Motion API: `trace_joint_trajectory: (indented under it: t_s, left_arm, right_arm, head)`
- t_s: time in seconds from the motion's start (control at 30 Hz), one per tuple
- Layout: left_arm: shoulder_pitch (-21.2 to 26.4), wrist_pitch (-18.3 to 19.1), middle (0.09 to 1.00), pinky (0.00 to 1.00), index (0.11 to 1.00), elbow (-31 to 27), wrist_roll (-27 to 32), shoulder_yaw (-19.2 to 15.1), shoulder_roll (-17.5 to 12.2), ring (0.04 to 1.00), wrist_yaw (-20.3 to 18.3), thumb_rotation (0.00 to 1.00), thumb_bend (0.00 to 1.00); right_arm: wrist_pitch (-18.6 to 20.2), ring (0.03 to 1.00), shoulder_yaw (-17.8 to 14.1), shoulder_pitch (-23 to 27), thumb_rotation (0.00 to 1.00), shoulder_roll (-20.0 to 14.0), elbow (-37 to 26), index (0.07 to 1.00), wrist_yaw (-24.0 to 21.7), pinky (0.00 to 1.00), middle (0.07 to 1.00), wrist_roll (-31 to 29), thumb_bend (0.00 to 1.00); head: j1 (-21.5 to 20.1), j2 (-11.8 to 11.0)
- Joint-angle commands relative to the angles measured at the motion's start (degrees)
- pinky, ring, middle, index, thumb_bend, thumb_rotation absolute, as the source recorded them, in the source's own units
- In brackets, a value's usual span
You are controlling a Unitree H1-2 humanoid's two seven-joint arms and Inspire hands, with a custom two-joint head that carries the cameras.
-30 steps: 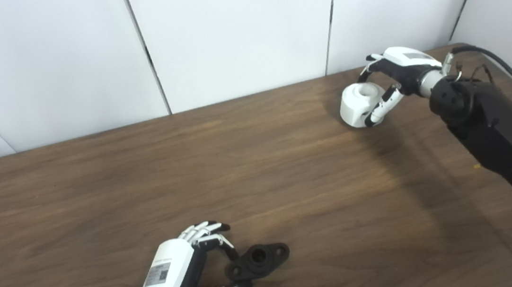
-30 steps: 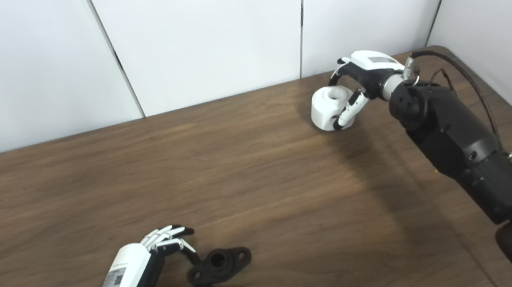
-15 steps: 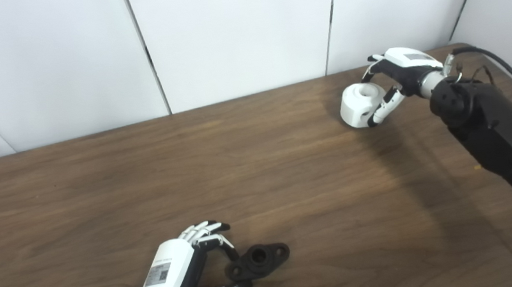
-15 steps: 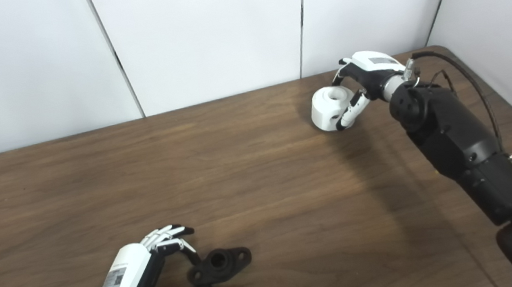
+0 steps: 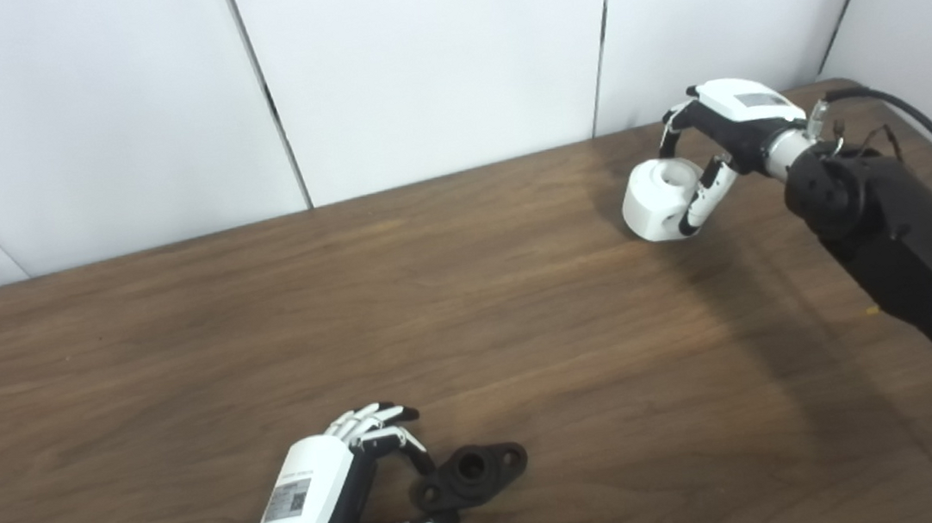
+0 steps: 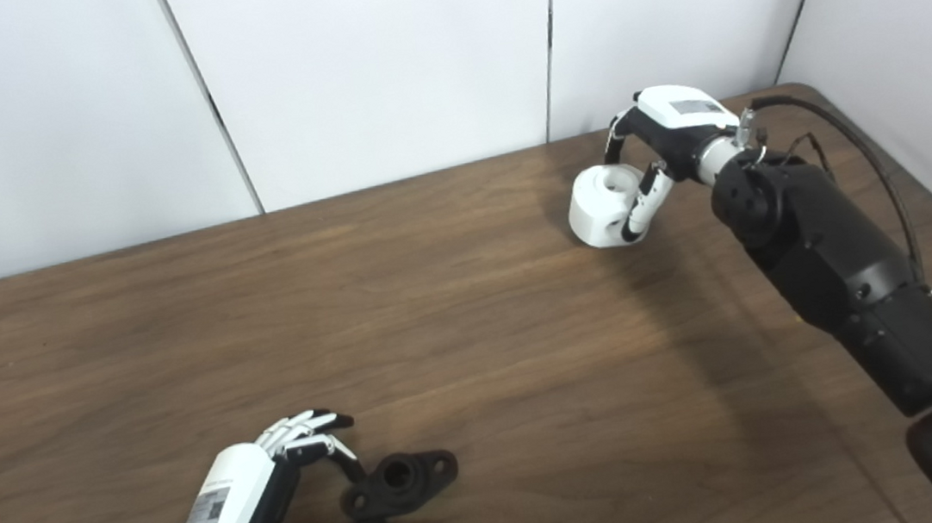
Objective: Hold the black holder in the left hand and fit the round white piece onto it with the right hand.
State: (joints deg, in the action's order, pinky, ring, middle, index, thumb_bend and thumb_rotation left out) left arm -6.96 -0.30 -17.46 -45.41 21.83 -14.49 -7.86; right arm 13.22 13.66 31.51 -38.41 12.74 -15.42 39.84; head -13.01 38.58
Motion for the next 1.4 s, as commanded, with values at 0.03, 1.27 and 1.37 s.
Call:
trace_joint_trajectory:
  t_s: [0.03, 1.27, 1.37]
  left_arm:
    - [-1.97, 2.08, 0.817, 0.87, 0.49, 1.23, -0.37, 0.43, -0.64, 0.876, -3.02, 0.04, 0.51]
    - [0.18, 1.39, 0.811, 0.86, 0.49, 5.52, -2.97, 1.9, 1.87, 0.867, -0.98, 0.04, 0.51]
    - [0.62, 1.24, 0.81, 0.86, 0.491, 6.35, -3.58, 2.27, 2.39, 0.868, -0.46, 0.04, 0.51]
  right_arm:
    - [-1.34, 0.97, -1.4, 1.93, 0.14, -0.98, -0.5, 0.486, 3.25, 0.88, 0.851, 0.9, 0.53]
    - [5.77, 0.974, -2.26, -1.43, 0.14, -1.8, -29.98, 0.484, -13.37, 0.98, 0.836, 3.6, 0.53]
    - [6.25, 0.98, -1.82, -1.24, 0.14, -1.0, -33.01, 0.484, -16.05, 0.99, 0.836, 3.52, 0.53]
  head:
    - [0.04, 0.01]
    - [5.0, -0.23]
    - [5.99, 0.03]
